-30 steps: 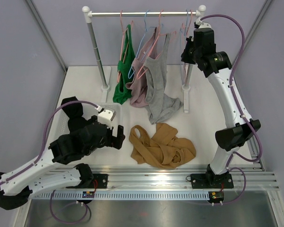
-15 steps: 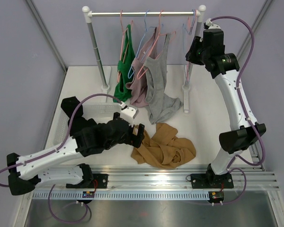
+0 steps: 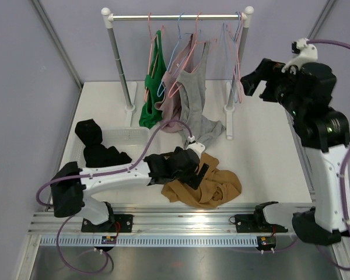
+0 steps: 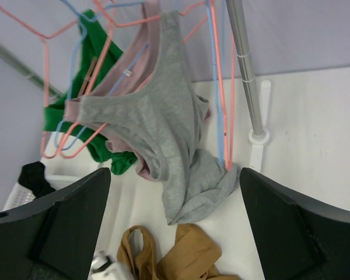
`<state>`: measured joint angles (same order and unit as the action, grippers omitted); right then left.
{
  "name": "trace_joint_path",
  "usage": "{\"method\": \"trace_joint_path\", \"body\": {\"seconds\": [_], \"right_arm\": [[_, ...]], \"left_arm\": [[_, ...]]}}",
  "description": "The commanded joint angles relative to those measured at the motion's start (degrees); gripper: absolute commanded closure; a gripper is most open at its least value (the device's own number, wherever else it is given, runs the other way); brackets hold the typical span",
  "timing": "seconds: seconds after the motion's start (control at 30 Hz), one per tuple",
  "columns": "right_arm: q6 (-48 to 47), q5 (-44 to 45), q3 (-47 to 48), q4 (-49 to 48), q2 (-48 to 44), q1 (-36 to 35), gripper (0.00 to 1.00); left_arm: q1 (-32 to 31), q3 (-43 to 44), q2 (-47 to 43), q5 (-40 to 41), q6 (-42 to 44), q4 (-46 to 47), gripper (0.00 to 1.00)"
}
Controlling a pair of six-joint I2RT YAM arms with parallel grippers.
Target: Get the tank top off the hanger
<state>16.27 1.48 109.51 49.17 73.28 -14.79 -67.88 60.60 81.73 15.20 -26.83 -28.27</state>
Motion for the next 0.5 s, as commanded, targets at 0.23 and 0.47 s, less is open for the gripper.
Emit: {"method": "trace_joint_path", "body": {"seconds": [0.23,0.47], "right_arm": [[-3.4,-11.7,-10.7,-0.1,-20.1,0.1,0.01],[-5.0,-14.1,-12.5,1.2,-23.2,0.1,0.00]], "left_arm": [[-2.9,6.3,18.5,-7.5,-0.2,8.0,0.01],[-4.4,6.4,24.2,-6.3,-2.0,8.5,0.66]]}}
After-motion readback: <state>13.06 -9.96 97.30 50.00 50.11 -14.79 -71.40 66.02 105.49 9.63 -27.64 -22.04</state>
